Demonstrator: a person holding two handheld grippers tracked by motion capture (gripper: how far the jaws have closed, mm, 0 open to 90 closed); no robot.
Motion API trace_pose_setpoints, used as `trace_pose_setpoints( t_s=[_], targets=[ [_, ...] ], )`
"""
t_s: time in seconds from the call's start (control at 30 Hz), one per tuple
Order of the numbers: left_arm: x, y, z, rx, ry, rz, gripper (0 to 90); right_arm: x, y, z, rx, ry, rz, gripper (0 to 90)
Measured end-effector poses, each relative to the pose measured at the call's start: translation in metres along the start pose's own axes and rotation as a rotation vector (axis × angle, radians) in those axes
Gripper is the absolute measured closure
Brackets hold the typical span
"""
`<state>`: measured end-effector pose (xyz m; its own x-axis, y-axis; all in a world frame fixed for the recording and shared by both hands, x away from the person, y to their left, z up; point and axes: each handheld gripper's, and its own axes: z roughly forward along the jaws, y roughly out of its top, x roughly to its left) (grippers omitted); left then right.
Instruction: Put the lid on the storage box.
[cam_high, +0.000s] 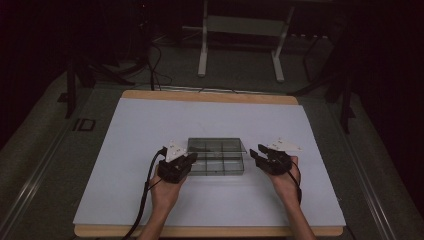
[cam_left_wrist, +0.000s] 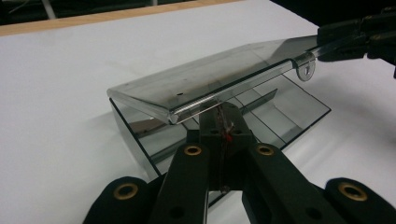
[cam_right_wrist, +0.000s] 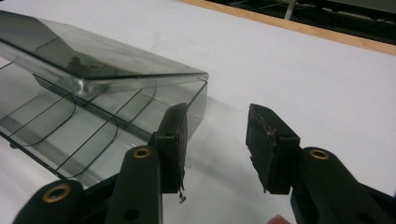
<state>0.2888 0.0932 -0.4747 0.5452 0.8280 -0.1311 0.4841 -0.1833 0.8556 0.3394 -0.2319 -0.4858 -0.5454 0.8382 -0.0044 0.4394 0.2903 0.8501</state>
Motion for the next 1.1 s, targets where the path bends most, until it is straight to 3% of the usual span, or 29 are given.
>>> trace_pose_setpoints(
  t_s=[1.1],
  targets=[
    [-0.003, -0.034, -0.001, 0.032, -0.021, 0.003, 89.5, -0.008, -0.003, -0.011, -0.029, -0.019, 0.020, 58.5]
  ],
)
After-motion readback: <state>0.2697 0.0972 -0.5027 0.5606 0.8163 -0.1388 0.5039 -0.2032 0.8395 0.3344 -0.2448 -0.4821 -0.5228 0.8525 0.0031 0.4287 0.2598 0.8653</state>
